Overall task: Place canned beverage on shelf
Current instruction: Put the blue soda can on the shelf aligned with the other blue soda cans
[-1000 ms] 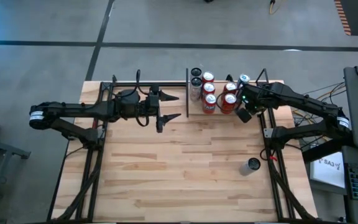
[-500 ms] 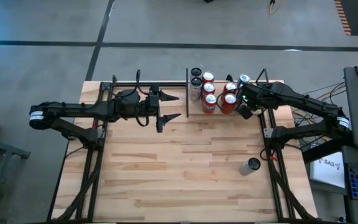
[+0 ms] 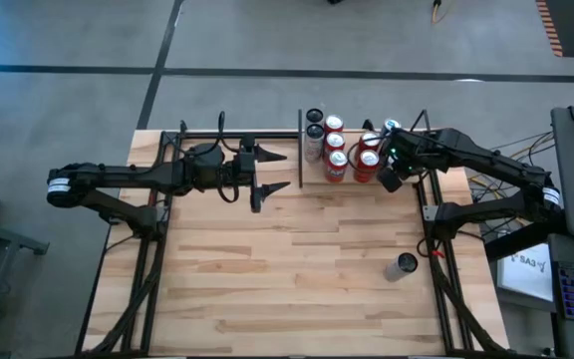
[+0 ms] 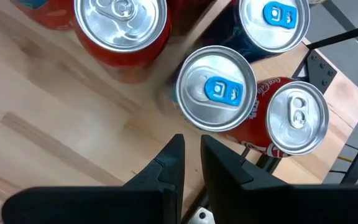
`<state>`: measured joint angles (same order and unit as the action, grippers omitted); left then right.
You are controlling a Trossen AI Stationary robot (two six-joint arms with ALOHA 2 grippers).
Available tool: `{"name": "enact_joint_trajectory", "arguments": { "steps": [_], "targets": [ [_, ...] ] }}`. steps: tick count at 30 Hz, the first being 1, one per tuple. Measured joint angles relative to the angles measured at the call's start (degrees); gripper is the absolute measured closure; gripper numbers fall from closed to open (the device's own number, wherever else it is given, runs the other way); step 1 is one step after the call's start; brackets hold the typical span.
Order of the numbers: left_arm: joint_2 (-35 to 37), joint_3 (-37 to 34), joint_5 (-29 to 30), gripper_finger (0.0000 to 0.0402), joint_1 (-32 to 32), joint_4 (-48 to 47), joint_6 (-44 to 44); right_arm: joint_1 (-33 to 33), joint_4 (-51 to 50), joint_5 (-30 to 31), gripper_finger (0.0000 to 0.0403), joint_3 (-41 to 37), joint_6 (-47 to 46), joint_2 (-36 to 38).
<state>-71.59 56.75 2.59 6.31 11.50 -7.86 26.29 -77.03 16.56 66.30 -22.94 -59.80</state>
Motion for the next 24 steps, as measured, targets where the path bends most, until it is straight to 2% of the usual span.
{"name": "enact_joint_trajectory", "arguments": {
  "steps": [17,24],
  "targets": [
    [0.0,0.0,0.0,0.0109,0.0,-2.1,0.0,0.0,2.4,-0.3,0.036,-3.1,-0.1,-0.4],
    [0.0,0.0,0.0,0.0109,0.0,-2.3,0.0,0.0,2.4,4.9,0.036,-3.5,-0.1,-0.4]
  ]
}}
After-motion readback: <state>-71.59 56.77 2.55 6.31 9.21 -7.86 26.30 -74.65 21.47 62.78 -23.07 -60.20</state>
